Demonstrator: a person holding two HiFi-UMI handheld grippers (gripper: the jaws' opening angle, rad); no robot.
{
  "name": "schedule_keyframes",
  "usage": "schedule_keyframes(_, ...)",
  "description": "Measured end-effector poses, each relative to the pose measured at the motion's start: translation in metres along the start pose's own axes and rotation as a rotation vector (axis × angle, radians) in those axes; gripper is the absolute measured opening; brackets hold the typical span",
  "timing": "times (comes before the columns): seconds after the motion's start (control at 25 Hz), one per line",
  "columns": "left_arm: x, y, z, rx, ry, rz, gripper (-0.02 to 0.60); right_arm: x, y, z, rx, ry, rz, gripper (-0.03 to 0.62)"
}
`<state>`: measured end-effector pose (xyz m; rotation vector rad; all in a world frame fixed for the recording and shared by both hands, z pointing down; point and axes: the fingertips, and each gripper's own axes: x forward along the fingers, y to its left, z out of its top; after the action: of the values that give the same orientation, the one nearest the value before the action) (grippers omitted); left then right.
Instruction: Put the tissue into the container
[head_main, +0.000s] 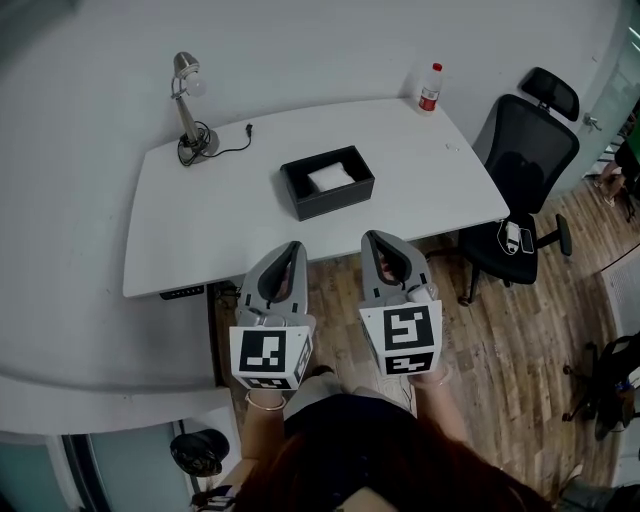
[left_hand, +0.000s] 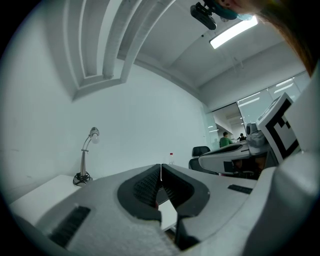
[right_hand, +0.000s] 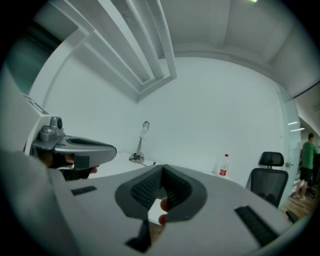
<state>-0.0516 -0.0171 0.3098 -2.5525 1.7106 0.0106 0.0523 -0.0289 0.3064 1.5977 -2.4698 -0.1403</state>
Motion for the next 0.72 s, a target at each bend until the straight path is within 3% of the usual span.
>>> schedule_keyframes(0.72,-0.042,-0.064,-0.001,-0.002,0.031,0.051,0.028,-0.07,-0.014,-0.007,0.013,-0.037,0.062,0.02)
